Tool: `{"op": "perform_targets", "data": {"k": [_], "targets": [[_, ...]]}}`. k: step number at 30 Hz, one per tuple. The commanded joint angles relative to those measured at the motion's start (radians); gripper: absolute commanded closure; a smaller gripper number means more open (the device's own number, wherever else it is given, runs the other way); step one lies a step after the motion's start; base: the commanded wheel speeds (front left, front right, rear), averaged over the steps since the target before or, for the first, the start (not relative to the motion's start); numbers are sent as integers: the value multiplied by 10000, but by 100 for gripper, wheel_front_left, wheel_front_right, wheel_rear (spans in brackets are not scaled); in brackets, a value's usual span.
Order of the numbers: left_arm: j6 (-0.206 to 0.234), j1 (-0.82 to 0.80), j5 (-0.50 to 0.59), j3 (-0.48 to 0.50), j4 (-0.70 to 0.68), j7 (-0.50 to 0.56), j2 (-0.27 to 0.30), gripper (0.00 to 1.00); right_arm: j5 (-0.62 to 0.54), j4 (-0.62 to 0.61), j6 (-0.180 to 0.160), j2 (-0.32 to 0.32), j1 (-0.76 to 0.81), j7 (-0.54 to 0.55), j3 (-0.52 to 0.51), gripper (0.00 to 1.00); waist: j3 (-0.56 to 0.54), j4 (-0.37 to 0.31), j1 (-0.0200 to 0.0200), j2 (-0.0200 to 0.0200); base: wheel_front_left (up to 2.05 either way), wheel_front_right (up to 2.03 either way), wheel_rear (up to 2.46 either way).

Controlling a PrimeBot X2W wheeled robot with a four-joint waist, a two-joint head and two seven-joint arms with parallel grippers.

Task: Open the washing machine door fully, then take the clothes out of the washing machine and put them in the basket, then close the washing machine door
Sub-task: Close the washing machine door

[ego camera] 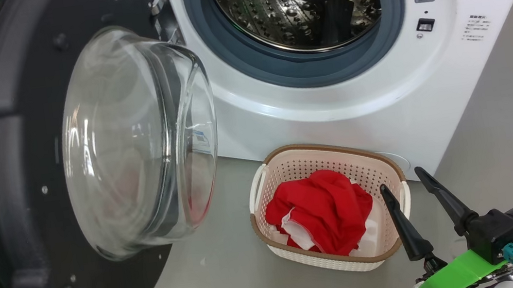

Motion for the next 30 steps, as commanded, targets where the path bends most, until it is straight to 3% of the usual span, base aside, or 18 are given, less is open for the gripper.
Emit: {"op": "perform_targets", "data": {"k": [1, 10, 30], "targets": [[96, 126, -72, 69, -529, 175, 208, 100, -31, -199, 48, -60, -415, -128, 238, 0, 39, -92, 0, -1, 0, 0, 0], [325, 786, -212, -210, -1872, 376, -165, 100, 12, -47, 48, -60, -503, -205, 260, 0, 75, -554, 0, -1, 0, 0, 0], [698, 1595, -901, -973, -3457, 360, -439, 100, 174, 175, 48, -60, -615, -305, 228, 0, 222, -1416, 0, -1, 0, 0, 0]]}}
